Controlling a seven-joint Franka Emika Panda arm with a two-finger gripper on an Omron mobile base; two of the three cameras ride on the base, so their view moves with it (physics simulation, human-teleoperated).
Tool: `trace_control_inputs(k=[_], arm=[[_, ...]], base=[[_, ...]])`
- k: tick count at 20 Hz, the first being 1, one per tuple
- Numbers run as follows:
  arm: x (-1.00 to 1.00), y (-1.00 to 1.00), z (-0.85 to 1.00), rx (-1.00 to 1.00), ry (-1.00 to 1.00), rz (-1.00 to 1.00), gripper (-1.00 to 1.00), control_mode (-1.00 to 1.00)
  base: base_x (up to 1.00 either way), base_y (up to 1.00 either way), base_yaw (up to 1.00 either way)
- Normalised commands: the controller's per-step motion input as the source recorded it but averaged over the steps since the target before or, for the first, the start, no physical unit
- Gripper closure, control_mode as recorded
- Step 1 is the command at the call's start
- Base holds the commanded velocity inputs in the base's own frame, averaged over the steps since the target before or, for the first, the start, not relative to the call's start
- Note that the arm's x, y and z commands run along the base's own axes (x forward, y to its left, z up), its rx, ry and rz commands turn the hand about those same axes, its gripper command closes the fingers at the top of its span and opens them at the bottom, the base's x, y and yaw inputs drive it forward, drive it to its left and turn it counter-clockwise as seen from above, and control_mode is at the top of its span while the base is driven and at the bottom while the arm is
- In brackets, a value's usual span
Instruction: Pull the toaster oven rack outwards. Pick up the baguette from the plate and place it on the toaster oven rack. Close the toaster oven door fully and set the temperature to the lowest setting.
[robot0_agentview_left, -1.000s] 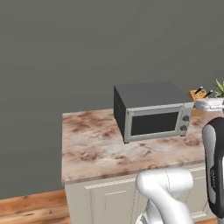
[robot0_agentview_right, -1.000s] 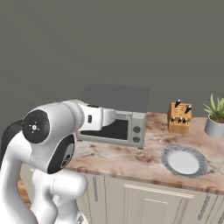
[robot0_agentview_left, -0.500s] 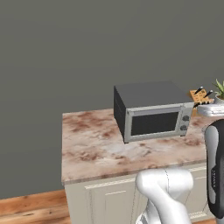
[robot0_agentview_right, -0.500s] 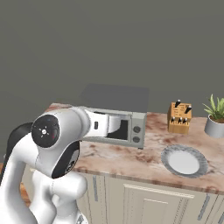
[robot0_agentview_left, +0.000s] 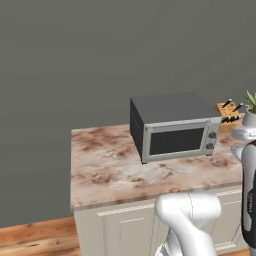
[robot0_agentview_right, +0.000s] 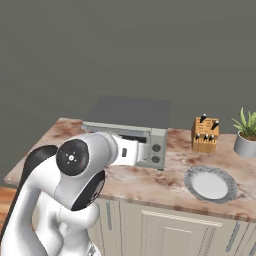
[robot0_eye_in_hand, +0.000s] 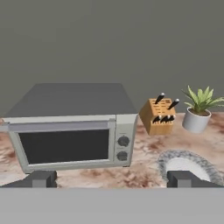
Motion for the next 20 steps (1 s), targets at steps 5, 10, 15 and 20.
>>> trace_control_inputs(k=[5, 10, 15, 20], arm=[[0.0, -0.12, -0.28, 0.0, 0.01, 0.0, -1.0, -1.0], [0.0, -0.02, -0.19, 0.0, 0.0, 0.0, -1.0, -1.0], [-0.01, -0.18, -0.29, 0.0, 0.0, 0.0, -1.0, -1.0], [-0.13, -0.22, -0.33, 0.01, -0.07, 0.0, -1.0, -1.0]], base=[[0.0, 0.0, 0.0], [0.0, 0.0, 0.0], [0.0, 0.0, 0.0], [0.0, 0.0, 0.0]])
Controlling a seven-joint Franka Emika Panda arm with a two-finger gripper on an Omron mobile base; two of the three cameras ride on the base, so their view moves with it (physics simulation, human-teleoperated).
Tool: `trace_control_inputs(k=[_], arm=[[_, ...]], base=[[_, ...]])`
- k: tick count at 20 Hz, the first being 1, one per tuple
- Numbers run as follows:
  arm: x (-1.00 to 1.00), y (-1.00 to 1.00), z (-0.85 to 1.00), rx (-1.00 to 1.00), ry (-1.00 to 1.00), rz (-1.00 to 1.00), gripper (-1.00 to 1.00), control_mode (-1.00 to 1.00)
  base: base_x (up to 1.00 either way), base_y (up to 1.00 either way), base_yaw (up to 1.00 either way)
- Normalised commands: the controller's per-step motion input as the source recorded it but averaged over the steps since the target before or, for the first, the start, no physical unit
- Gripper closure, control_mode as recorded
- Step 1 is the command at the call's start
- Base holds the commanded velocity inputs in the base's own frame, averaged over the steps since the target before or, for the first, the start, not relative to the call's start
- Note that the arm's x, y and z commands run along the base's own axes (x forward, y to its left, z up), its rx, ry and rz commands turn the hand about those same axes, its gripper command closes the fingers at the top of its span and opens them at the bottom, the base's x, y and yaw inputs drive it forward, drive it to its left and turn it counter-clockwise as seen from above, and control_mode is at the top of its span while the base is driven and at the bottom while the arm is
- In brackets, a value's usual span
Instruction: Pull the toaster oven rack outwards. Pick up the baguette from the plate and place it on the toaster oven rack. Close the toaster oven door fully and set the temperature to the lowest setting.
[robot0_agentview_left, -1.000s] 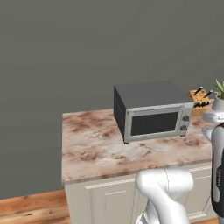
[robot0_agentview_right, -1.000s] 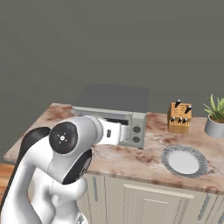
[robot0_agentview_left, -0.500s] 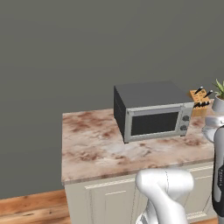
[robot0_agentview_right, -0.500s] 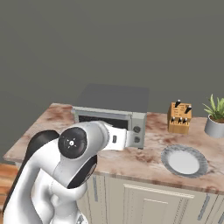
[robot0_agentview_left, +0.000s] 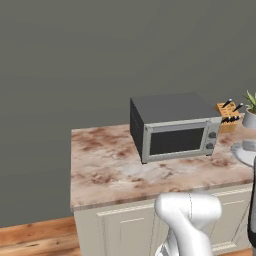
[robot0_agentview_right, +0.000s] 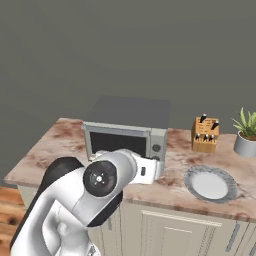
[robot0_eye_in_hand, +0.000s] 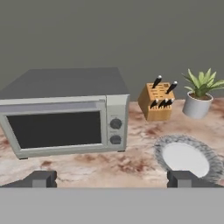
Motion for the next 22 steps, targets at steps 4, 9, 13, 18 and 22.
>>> trace_control_inputs(k=[4, 9, 13, 18, 22], arm=[[-0.01, -0.16, -0.55, 0.0, -0.03, 0.0, -1.0, -1.0], [0.0, -0.25, -0.48, 0.0, 0.0, 0.0, -1.0, -1.0], [0.08, -0.06, -0.4, 0.0, 0.0, 0.0, -1.0, -1.0], [0.19, 0.0, -0.34, 0.0, 0.0, 0.0, -1.0, -1.0], [0.24, 0.0, -0.4, 0.0, 0.0, 0.0, -1.0, -1.0]], base=[[0.0, 0.0, 0.0], [0.0, 0.0, 0.0], [0.0, 0.0, 0.0], [0.0, 0.0, 0.0], [0.0, 0.0, 0.0]])
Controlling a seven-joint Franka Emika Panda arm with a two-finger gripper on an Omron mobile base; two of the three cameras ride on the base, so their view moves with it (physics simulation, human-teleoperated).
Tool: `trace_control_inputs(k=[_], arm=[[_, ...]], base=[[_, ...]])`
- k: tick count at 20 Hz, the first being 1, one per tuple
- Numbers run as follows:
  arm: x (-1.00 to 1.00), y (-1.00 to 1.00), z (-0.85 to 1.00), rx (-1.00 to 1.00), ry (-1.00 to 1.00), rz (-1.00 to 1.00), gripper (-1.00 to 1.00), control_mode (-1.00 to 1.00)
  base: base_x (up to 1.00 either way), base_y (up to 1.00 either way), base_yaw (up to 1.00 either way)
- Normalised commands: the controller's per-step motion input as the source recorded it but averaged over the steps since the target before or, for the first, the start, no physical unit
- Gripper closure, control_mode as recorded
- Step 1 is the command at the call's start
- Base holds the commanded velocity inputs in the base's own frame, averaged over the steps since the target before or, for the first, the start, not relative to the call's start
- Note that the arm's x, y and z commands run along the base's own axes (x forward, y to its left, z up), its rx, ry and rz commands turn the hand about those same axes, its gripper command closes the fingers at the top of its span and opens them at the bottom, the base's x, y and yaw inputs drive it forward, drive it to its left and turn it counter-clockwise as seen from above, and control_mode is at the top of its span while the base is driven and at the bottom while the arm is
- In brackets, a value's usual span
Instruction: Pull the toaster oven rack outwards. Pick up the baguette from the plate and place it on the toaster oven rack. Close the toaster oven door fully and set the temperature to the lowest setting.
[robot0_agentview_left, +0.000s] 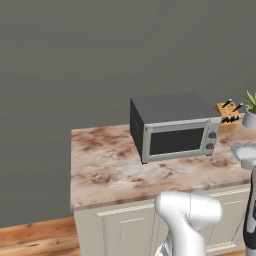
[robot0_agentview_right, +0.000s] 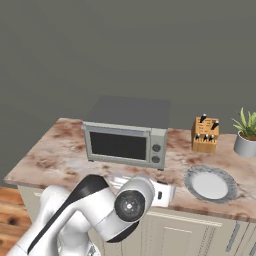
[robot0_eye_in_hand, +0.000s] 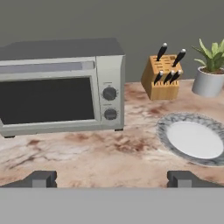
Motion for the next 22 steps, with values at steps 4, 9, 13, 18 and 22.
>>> trace_control_inputs(k=[4, 9, 13, 18, 22], arm=[[0.27, 0.02, -0.4, 0.0, 0.0, 0.0, -1.0, -1.0], [0.41, 0.11, -0.4, 0.0, 0.0, 0.0, -1.0, -1.0], [0.21, 0.0, -0.14, 0.0, 0.0, 0.0, -1.0, -1.0], [0.1, 0.0, -0.05, 0.0, 0.0, 0.0, -1.0, -1.0], [0.2, 0.0, -0.14, 0.0, -0.01, 0.0, -1.0, -1.0]], base=[[0.0, 0.0, 0.0], [0.0, 0.0, 0.0], [0.0, 0.0, 0.0], [0.0, 0.0, 0.0], [0.0, 0.0, 0.0]])
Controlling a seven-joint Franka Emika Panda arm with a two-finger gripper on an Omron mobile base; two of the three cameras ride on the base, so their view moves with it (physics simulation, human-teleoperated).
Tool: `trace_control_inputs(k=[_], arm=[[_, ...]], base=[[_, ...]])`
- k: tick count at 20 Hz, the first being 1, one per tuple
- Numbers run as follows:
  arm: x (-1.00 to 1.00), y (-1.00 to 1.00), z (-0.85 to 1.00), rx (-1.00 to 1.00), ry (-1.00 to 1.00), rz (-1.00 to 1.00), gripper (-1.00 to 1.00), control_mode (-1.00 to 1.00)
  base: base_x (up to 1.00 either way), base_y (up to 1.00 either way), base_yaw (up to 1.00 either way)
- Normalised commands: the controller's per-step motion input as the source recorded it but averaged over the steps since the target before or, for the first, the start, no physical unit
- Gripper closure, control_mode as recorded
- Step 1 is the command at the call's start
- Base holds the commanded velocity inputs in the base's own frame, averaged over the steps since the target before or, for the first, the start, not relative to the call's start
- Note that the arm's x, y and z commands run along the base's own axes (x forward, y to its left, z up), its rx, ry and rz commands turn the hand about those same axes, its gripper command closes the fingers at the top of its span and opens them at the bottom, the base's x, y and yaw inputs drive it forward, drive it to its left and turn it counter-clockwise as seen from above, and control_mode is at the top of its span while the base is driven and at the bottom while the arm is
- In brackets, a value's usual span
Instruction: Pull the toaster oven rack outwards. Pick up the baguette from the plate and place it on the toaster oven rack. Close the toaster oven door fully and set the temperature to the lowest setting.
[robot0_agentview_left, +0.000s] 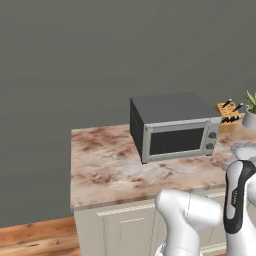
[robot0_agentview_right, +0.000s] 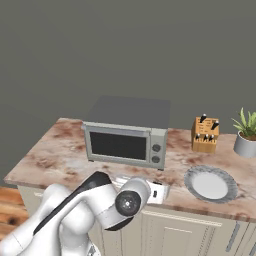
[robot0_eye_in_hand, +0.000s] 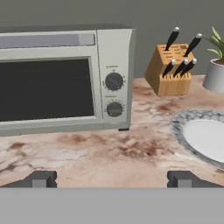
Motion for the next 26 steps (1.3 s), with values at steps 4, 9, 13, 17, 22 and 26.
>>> trace_control_inputs(k=[4, 9, 13, 17, 22, 26], arm=[[0.16, 0.0, -0.19, 0.0, -0.12, 0.0, -1.0, -1.0], [0.15, -0.02, -0.12, 0.01, -0.07, 0.0, -1.0, -1.0], [0.11, -0.03, -0.05, 0.02, -0.08, 0.0, -1.0, -1.0], [0.01, -0.06, 0.0, 0.03, -0.14, 0.0, -1.0, -1.0], [0.01, -0.03, 0.01, 0.04, -0.08, 0.0, -1.0, -1.0], [0.06, 0.0, 0.04, 0.03, -0.03, 0.0, -1.0, -1.0]], base=[[0.0, 0.0, 0.0], [0.0, 0.0, 0.0], [0.0, 0.0, 0.0], [0.0, 0.0, 0.0], [0.0, 0.0, 0.0], [0.0, 0.0, 0.0]])
